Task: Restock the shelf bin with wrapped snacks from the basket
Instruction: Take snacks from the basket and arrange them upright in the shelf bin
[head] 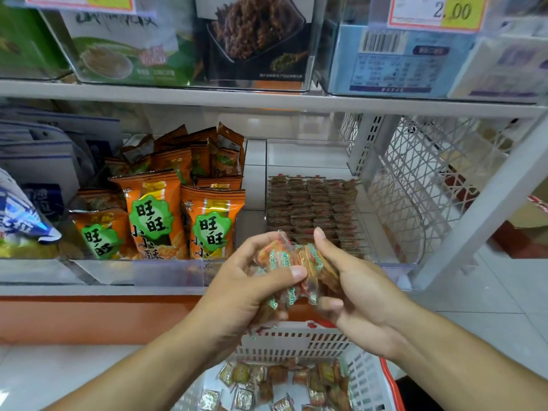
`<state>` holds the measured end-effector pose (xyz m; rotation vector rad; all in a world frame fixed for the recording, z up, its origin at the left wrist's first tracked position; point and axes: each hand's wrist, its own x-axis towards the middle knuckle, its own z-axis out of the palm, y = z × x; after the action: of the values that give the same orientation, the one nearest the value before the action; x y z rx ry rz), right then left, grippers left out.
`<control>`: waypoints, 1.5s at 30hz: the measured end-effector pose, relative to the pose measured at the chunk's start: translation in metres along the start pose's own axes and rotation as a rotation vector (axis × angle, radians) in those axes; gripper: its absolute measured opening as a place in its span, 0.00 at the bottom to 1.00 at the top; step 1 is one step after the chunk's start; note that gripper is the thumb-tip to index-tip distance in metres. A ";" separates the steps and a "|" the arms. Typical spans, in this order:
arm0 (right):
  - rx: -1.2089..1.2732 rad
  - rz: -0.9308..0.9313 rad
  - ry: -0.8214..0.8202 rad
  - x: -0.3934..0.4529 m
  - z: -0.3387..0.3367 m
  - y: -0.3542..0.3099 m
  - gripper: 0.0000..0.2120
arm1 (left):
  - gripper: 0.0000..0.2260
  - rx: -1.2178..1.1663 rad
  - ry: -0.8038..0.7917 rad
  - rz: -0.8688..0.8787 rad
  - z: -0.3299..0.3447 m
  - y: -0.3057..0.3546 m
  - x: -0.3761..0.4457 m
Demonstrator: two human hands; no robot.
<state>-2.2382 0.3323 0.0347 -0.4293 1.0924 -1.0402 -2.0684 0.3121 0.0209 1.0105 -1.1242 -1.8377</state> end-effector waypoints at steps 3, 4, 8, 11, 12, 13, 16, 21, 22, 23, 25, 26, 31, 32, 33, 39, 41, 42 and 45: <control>0.063 0.114 -0.049 0.000 -0.002 0.001 0.27 | 0.28 0.071 0.027 0.027 0.000 -0.001 -0.002; 0.090 0.136 -0.061 0.000 -0.003 0.001 0.26 | 0.28 0.085 0.039 0.036 -0.001 -0.001 -0.002; 0.161 0.124 -0.167 -0.001 -0.007 -0.004 0.21 | 0.29 0.069 0.132 0.036 -0.003 0.000 0.000; 0.160 0.116 -0.244 -0.001 -0.009 -0.011 0.16 | 0.30 0.029 0.162 0.039 -0.005 0.005 0.002; 0.136 0.110 -0.275 -0.001 -0.009 -0.013 0.19 | 0.30 0.017 0.167 0.040 -0.006 0.007 0.003; 0.093 0.099 -0.316 -0.001 -0.010 -0.015 0.20 | 0.30 0.004 0.165 0.042 -0.006 0.008 0.003; -0.120 0.035 -0.339 -0.002 -0.013 -0.018 0.17 | 0.29 -0.027 0.135 0.040 -0.006 0.009 0.003; -0.156 -0.054 -0.262 -0.003 -0.013 -0.019 0.18 | 0.29 -0.039 0.119 0.053 -0.002 0.008 0.003; -0.140 -0.063 -0.261 -0.003 -0.013 -0.019 0.18 | 0.29 -0.049 0.115 0.058 -0.001 0.008 0.004; -0.127 -0.074 -0.264 -0.004 -0.012 -0.020 0.19 | 0.30 -0.067 0.113 0.060 0.000 0.008 0.005; -0.105 -0.102 -0.270 -0.004 -0.012 -0.022 0.19 | 0.29 -0.150 0.110 0.051 0.000 0.008 0.008; -0.098 -0.118 -0.273 -0.005 -0.012 -0.023 0.20 | 0.28 -0.200 0.101 0.041 0.000 0.009 0.010; -0.209 -0.226 -0.239 -0.009 -0.015 -0.031 0.19 | 0.26 -0.267 0.082 0.000 0.001 0.008 0.014; -0.271 -0.275 -0.177 -0.009 -0.015 -0.034 0.18 | 0.27 -0.233 0.091 -0.001 0.001 0.007 0.015; -0.314 -0.314 -0.102 -0.009 -0.017 -0.039 0.18 | 0.28 -0.193 0.098 0.000 0.002 0.006 0.015; -0.244 -0.301 0.167 0.011 -0.025 -0.058 0.15 | 0.28 -0.109 0.044 -0.001 0.017 0.005 0.020; -0.228 -0.309 0.210 0.020 -0.026 -0.067 0.14 | 0.26 -0.091 0.013 -0.009 0.024 0.008 0.021; -0.268 -0.338 0.241 0.025 -0.027 -0.073 0.12 | 0.25 -0.083 -0.004 -0.017 0.027 0.009 0.022; -0.741 -0.447 0.381 0.048 -0.038 -0.097 0.09 | 0.23 -0.058 -0.020 -0.021 0.034 0.012 0.026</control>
<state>-2.3141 0.2514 0.0643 -1.1408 1.7784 -1.1011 -2.1069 0.2970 0.0357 0.9759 -1.0700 -1.8901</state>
